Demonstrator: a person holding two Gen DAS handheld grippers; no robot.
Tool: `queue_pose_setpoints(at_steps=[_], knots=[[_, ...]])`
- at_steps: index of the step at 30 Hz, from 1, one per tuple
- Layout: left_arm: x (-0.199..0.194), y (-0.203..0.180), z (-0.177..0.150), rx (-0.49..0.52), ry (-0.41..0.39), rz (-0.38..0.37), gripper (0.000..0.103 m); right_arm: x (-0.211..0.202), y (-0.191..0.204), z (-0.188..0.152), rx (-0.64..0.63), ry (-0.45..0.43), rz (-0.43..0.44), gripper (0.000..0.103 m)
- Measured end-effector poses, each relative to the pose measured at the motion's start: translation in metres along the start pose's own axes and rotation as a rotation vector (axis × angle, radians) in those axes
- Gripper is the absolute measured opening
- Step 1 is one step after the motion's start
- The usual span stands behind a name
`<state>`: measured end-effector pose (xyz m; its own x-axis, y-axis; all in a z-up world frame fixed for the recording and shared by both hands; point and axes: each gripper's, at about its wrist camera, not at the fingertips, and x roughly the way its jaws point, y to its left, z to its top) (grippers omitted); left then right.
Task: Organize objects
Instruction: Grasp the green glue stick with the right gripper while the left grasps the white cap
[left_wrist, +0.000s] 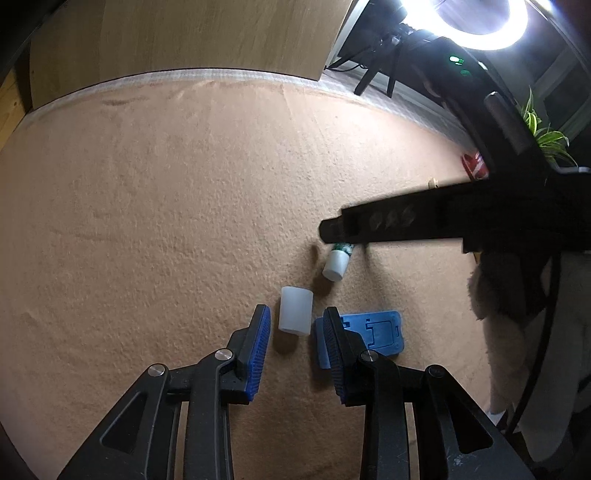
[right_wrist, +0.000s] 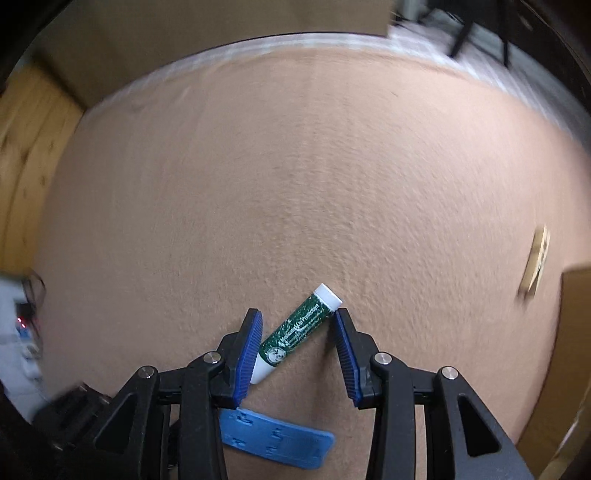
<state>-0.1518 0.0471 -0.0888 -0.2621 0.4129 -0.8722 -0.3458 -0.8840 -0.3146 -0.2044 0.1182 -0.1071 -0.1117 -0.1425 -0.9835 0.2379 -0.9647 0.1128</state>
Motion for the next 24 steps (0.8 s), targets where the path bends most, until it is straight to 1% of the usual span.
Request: queue_pose_setpoints(at_steps=[1,3,4,5,7,10,11,13,16,18,21,22,23,24], knots=[[0.0,-0.001,0.0,0.005,0.0,0.003,0.032,0.0,0.001,-0.001,-0.019,-0.004,-0.006,0.034],[0.002,-0.002,-0.001,0.009,0.003,0.007,0.032,-0.001,-0.001,-0.003,-0.038,-0.019,-0.009,0.028],[0.002,-0.001,-0.002,0.011,0.004,0.009,0.032,-0.002,-0.006,-0.004,-0.037,-0.03,-0.003,0.023],[0.004,-0.001,-0.002,0.01,0.008,0.013,0.032,-0.003,-0.012,-0.005,-0.033,-0.041,0.013,0.021],[0.006,-0.002,-0.003,0.012,0.017,0.021,0.032,-0.005,-0.025,-0.008,-0.028,-0.059,0.021,0.021],[0.014,-0.008,-0.001,0.025,0.03,0.035,0.032,-0.009,-0.042,-0.014,0.007,-0.056,0.075,0.026],[0.016,-0.01,0.0,0.03,0.034,0.04,0.032,-0.01,-0.047,-0.017,0.031,-0.054,0.086,0.031],[0.022,-0.016,0.002,0.05,0.039,0.062,0.032,-0.012,-0.054,-0.024,0.059,-0.058,0.114,0.036],[0.025,-0.018,0.005,0.056,0.037,0.075,0.032,-0.013,-0.053,-0.031,0.055,-0.068,0.129,0.036],[0.027,-0.022,0.007,0.068,0.034,0.094,0.032,-0.013,-0.05,-0.034,0.031,-0.084,0.1,0.036],[0.029,-0.026,0.007,0.092,0.031,0.117,0.031,-0.015,-0.046,-0.035,0.008,-0.095,0.073,0.027],[0.028,-0.028,0.007,0.095,0.031,0.116,0.028,-0.015,-0.045,-0.037,-0.002,-0.102,0.065,0.019],[0.029,-0.027,0.008,0.094,0.031,0.116,0.024,-0.015,-0.046,-0.038,-0.007,-0.102,0.06,0.014],[0.028,-0.027,0.008,0.094,0.028,0.123,0.021,-0.015,-0.048,-0.039,-0.006,-0.105,0.058,0.014]])
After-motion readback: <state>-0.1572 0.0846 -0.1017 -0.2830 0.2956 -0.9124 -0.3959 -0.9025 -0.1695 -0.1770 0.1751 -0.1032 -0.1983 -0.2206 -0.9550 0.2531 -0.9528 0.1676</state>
